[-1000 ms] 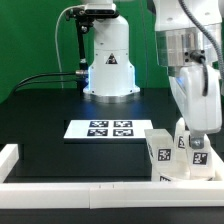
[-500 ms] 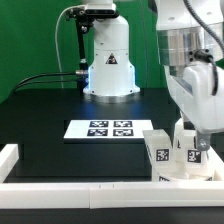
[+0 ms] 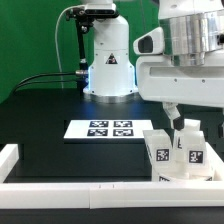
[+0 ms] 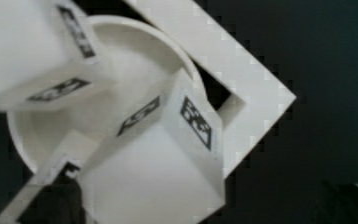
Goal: Assemble stool
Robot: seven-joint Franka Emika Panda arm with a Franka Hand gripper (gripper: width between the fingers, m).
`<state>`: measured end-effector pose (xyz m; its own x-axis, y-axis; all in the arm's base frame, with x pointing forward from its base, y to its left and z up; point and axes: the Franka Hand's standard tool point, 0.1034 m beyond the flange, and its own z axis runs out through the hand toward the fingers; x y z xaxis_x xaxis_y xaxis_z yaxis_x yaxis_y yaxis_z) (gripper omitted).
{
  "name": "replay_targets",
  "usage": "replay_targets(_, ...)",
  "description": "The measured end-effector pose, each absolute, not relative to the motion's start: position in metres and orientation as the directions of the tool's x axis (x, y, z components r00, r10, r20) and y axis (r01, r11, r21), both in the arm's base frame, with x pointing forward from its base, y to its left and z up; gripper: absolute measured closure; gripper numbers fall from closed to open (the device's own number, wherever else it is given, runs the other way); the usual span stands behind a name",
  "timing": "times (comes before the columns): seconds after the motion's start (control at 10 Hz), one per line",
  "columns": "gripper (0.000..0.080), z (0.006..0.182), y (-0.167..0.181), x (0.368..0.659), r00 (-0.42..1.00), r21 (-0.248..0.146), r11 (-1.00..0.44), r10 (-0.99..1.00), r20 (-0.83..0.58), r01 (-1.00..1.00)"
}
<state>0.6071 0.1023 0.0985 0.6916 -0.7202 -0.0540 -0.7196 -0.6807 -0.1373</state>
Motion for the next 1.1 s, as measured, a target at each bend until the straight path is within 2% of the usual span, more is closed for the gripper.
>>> replay_targets(0.2, 0.0151, 0.099, 0.100, 0.608, 0.786, -0.137, -0.776, -0.618, -0.030, -0.616)
replay_targets(0.3, 0.0151, 0.103, 0.101, 0.609, 0.906, -0.129, -0.898, -0.423, -0.011, -0.421)
replay_targets(0.4, 0.0151, 0.104, 0.106, 0.611, 0.964, -0.131, -0.955, -0.266, -0.009, -0.265)
replay_targets(0.6, 0.0151, 0.105, 0.105, 0.613, 0.985, -0.134, -0.978, -0.166, 0.040, -0.160)
replay_targets(0.9, 0.0151, 0.104, 0.097, 0.611, 0.996, -0.084, -0.994, 0.063, 0.066, 0.069)
replay_targets(1.0, 0.0151, 0.106, 0.098, 0.613, 0.951, -0.023, -0.953, 0.299, 0.075, 0.302)
replay_targets(1.1, 0.0151, 0.105, 0.099, 0.614, 0.857, 0.003, -0.858, 0.513, 0.048, 0.513)
